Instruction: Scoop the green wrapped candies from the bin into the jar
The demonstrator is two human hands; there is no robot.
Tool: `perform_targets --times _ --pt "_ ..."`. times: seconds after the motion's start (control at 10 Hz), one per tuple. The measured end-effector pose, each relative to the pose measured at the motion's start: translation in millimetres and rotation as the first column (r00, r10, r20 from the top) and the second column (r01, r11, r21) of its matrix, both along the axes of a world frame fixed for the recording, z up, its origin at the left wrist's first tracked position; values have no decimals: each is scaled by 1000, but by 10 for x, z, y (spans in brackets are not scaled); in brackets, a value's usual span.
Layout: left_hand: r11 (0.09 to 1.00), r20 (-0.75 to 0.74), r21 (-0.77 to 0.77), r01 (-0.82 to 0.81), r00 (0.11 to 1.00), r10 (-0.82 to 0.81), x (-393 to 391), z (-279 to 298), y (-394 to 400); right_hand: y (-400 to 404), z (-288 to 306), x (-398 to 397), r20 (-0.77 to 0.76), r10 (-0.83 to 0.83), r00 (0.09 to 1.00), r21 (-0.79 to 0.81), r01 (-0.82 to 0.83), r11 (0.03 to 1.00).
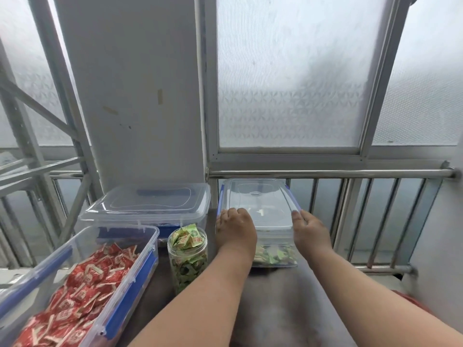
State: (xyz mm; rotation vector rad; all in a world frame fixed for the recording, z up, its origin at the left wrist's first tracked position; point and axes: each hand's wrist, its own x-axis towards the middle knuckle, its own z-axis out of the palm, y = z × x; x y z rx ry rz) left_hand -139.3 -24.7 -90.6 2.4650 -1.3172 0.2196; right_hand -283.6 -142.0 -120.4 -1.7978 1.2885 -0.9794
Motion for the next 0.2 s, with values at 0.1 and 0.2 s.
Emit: perform_targets --times 0.1,0.2 --pt "994 -46 -38 100 994 -102 -2 70 139 139 45 -69 -57 -2 998 -130 -6 991" --pt "973 -65 -127 192 977 -202 -19 240 217 301 187 -37 -121 -15 993 -311 -23 950"
